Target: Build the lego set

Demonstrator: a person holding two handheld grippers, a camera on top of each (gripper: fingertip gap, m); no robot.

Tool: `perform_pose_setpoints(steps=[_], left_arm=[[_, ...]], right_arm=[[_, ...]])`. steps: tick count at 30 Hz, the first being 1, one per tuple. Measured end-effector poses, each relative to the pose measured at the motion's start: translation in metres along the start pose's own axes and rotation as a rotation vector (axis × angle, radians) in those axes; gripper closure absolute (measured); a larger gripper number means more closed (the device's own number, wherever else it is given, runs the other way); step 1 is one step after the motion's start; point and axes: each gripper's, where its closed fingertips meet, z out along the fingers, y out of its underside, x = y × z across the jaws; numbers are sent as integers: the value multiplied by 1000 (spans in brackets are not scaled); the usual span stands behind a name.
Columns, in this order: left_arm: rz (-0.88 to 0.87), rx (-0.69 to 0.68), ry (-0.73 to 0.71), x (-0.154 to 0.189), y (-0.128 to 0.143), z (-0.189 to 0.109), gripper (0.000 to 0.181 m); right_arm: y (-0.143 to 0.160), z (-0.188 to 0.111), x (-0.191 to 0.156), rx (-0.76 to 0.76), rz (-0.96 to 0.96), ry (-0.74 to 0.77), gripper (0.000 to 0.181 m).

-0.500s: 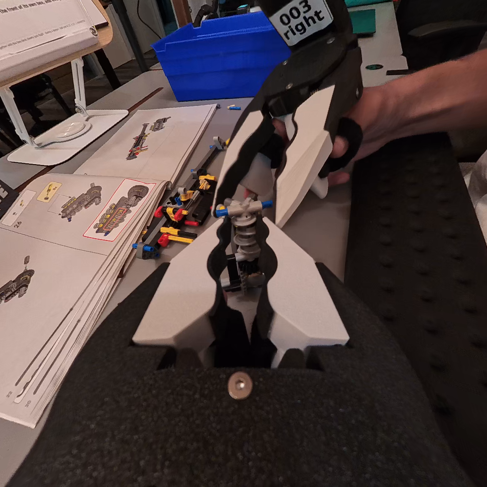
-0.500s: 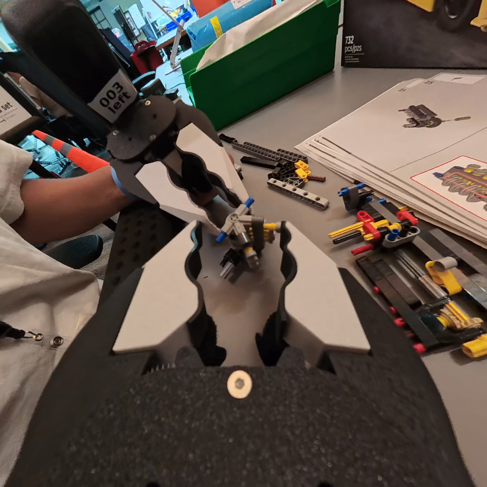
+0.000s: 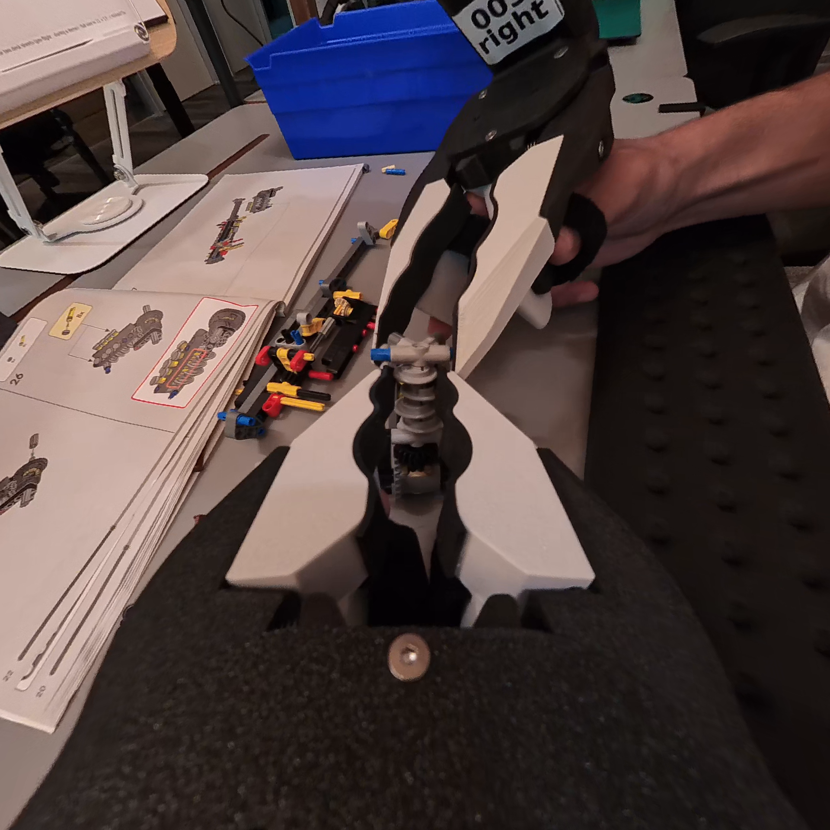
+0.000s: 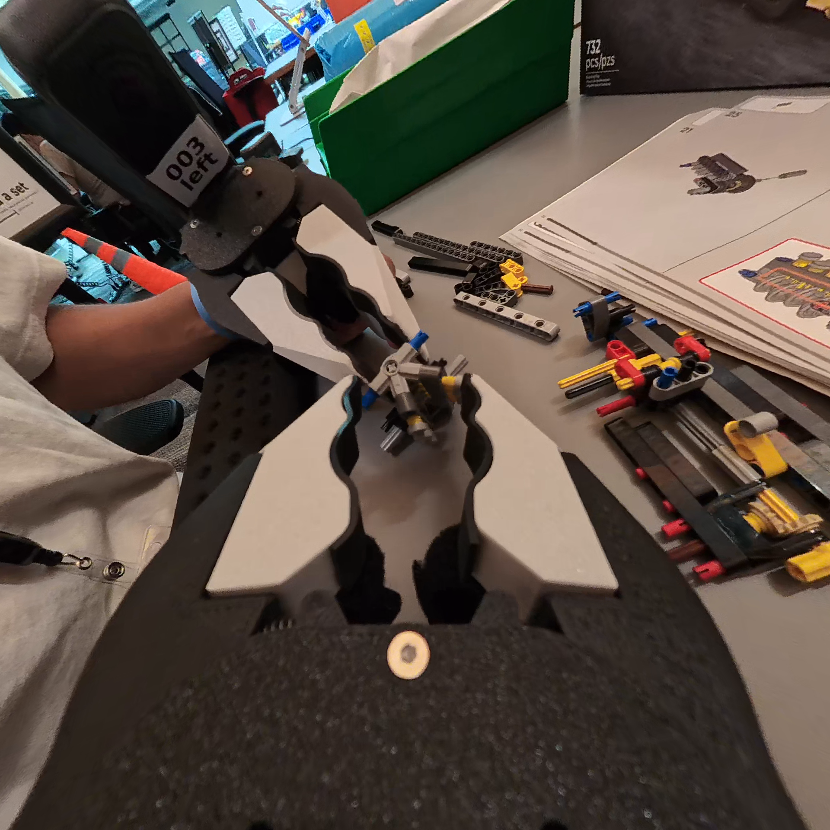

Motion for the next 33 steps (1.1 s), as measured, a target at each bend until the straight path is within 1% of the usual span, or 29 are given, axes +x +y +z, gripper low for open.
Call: perform_pose_setpoints(steps=[4,6,7,10,12,13,14,16,18,19,20,22,23,24,27,30,33], left_arm=[[6,18,-15,-2,-3,-1,165],[33,71,-43,-3,-12,-4,165],[24,106,-51,-5,-18,-7,164],[-127,263,-53,-18,-42,-23,164],[-267,410,-31,-30,-61,-38,164],[-338,478,-12,-35,-69,-45,164],[-400,534,13,-40,-75,-50,164],[-500,612,56,-47,-82,-56,164],[-561,672,76,-53,-88,-59,165],[-581,687,94,-53,-89,-59,164],[-595,694,113,-52,-91,-58,164],[-615,707,144,-48,-94,-55,164],[-620,708,153,-46,-95,-53,164],[-622,705,155,-45,-95,-51,164],[-613,674,153,-42,-92,-47,164],[-583,590,201,-35,-83,-43,163],[-537,491,249,-29,-74,-36,149]], right_arm=[[-4,-1,0,15,-23,10,136],[-13,-5,-3,60,-41,-2,136],[-21,-9,-8,98,-32,-34,133],[-46,-31,-12,247,10,-104,127],[-59,-44,-7,341,58,-124,127],[-62,-46,-6,362,85,-144,127],[-63,-45,-6,370,115,-170,127],[-65,-35,-10,367,157,-215,117],[-68,-20,-17,365,165,-246,109],[-71,-15,-20,377,159,-257,108],[-74,-9,-21,387,150,-252,108],[-78,0,-20,389,143,-242,117],[-82,1,-23,408,150,-269,125],[-86,-2,-26,431,157,-301,139],[-84,-7,-24,419,176,-320,142],[-75,-16,-20,336,171,-328,142],[-66,-23,-9,208,99,-288,144]])
